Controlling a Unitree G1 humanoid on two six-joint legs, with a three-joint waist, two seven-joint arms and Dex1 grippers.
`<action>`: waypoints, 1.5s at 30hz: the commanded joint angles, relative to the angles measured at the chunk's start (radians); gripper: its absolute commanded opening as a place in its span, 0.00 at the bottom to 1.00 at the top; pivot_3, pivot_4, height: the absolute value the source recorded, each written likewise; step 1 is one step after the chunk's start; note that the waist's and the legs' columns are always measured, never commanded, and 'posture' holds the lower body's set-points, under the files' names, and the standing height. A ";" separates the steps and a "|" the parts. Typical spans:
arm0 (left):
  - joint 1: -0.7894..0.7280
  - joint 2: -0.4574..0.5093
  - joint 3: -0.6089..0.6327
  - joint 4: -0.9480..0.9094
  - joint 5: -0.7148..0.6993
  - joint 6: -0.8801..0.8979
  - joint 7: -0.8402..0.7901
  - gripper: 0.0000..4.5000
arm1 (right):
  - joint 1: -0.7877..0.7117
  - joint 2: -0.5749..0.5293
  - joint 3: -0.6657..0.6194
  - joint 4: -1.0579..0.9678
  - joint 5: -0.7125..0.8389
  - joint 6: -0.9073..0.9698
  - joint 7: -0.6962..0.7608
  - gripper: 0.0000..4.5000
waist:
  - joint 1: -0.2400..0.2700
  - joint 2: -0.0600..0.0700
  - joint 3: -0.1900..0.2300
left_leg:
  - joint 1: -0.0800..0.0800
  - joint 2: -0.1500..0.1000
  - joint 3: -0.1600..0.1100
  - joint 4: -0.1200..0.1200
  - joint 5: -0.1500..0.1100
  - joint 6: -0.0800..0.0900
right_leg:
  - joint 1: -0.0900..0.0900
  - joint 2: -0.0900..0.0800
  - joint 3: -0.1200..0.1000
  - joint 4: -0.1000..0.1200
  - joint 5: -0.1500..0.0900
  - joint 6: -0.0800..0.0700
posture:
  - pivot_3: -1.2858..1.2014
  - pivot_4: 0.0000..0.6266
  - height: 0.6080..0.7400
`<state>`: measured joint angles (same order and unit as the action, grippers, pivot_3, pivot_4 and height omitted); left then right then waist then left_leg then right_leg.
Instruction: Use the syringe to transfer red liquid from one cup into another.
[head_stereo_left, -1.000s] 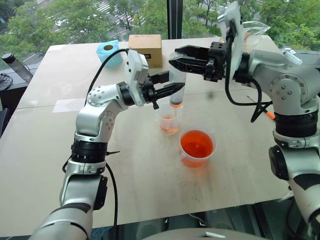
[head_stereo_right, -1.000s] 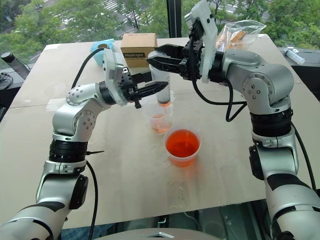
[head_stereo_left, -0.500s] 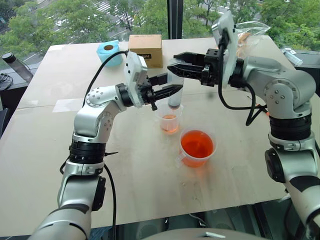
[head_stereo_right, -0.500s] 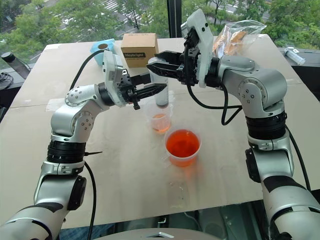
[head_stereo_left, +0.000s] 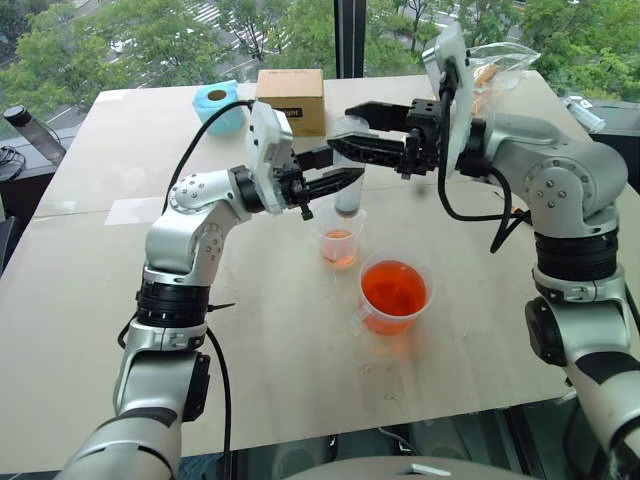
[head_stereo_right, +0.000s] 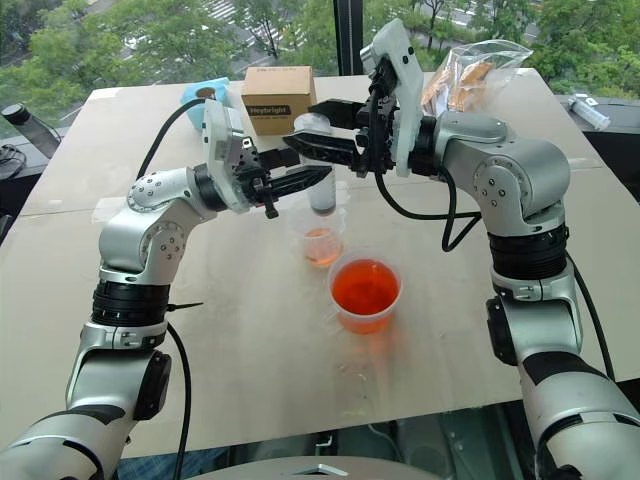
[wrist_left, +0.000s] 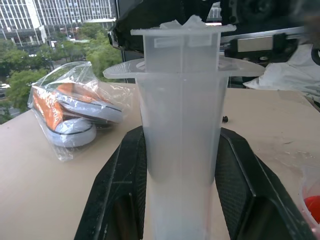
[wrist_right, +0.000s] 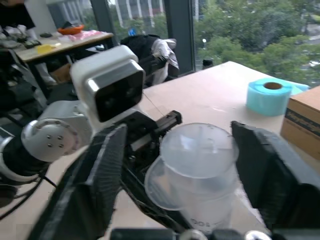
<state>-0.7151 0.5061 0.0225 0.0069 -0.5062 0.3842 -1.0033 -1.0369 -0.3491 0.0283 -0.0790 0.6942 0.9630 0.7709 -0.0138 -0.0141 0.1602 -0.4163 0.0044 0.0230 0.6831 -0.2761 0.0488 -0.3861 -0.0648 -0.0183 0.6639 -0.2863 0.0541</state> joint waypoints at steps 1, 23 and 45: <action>-0.042 -0.003 0.033 -0.071 -0.027 -0.024 0.010 0.29 | -0.022 0.012 -0.024 -0.013 0.066 0.020 0.040 0.92 | 0.001 0.000 0.000 | 0.000 0.000 0.000 0.000 0.000 0.000 | 0.000 0.000 0.000 0.000 0.000 0.000 | 0.52 0.24 1.00; -0.032 -0.004 0.030 -0.084 -0.035 -0.017 0.010 0.29 | -0.033 -0.058 0.037 -0.003 -0.030 -0.129 0.129 0.02 | 0.000 0.000 0.000 | 0.000 0.000 0.000 0.000 0.000 0.000 | 0.000 0.000 0.000 0.000 0.000 0.000 | 0.52 0.24 1.00; -0.028 0.013 0.052 -0.115 -0.051 0.005 0.007 0.29 | -0.022 -0.089 0.128 0.021 -0.145 -0.157 0.148 0.02 | 0.000 0.000 0.000 | 0.000 0.000 0.000 0.000 0.000 0.000 | 0.000 0.000 0.000 0.000 0.000 0.000 | 0.52 0.24 1.00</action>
<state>-0.7130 0.5095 0.0212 -0.0272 -0.5107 0.4105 -0.9964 -1.0711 -0.4308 0.1235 -0.0611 0.5715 0.7697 0.9281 -0.0139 -0.0141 0.1602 -0.4163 0.0042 0.0233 0.6830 -0.2761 0.0488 -0.3864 -0.0650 -0.0180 0.6638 -0.2863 0.0542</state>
